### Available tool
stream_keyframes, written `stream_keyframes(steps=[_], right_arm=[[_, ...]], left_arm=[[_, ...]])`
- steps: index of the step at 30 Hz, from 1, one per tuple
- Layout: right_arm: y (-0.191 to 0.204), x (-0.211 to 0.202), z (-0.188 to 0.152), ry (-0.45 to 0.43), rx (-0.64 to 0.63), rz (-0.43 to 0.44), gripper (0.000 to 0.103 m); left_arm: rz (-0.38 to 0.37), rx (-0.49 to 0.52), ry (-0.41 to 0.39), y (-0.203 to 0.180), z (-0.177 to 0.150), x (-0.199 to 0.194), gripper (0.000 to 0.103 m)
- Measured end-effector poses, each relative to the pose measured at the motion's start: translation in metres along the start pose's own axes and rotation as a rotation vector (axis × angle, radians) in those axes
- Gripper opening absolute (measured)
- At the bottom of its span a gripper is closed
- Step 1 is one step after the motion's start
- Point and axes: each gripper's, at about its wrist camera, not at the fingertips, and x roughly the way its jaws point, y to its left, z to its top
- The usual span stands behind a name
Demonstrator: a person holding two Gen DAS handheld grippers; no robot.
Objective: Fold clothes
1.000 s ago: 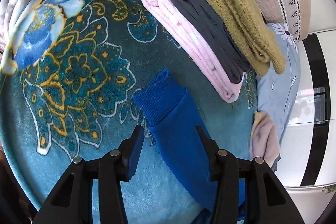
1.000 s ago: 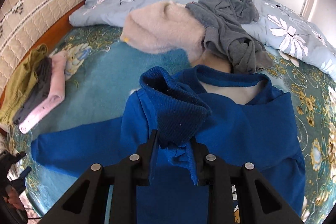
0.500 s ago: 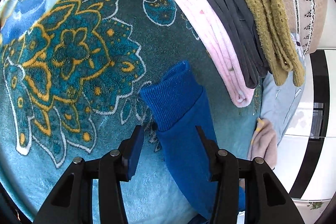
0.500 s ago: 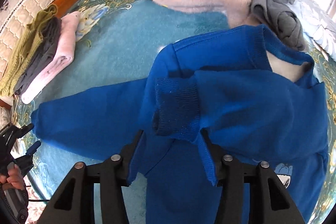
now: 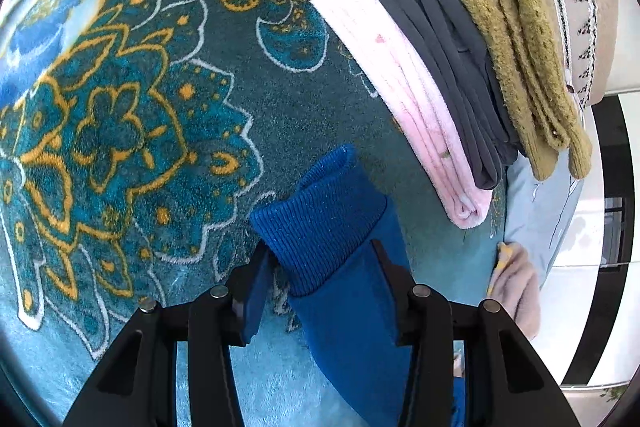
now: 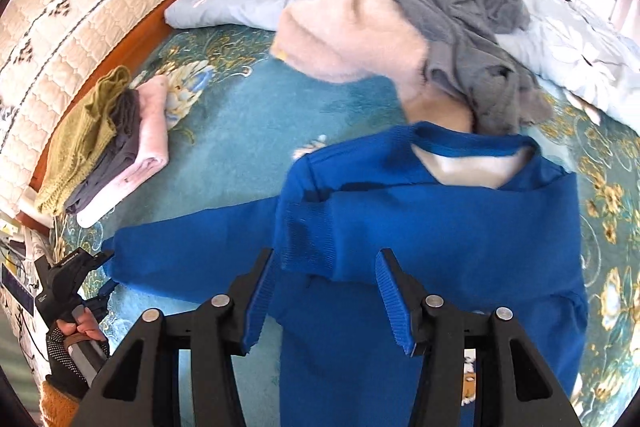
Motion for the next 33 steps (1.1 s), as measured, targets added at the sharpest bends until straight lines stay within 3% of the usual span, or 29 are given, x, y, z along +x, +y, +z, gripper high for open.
stream_keyframes(steps=[2,3,6,9,20,27,30,33], right_arm=[[-0.009,-0.004,-0.001,0.01,0.028,-0.012,0.055],[-0.013,-0.006,-0.002,0.012,0.04,-0.013,0.055],[-0.026,-0.01,-0.005,0.021,0.073,-0.018,0.055],[-0.037,-0.014,-0.008,0.012,0.11,-0.003,0.055],[-0.094,-0.033,-0.022,-0.057,0.256,0.105,0.055],[-0.152,-0.025,-0.037,-0.034,0.416,0.161,0.055],[-0.174,-0.025,-0.042,-0.038,0.468,0.192,0.054],[-0.193,-0.028,-0.046,-0.06,0.51,0.218,0.054]], left_arm=[[0.023,0.01,-0.015,-0.002,0.0,0.002,0.035],[0.03,0.005,-0.022,-0.001,0.0,0.002,0.024],[-0.009,-0.025,-0.031,0.005,0.001,0.002,0.013],[-0.02,0.017,-0.039,-0.001,-0.002,-0.003,0.011],[-0.061,0.37,-0.133,-0.065,-0.037,-0.075,0.01],[-0.283,0.39,-0.171,-0.115,-0.051,-0.145,0.01],[-0.33,0.491,-0.17,-0.161,-0.066,-0.164,0.01],[-0.37,0.599,-0.141,-0.212,-0.101,-0.176,0.01]])
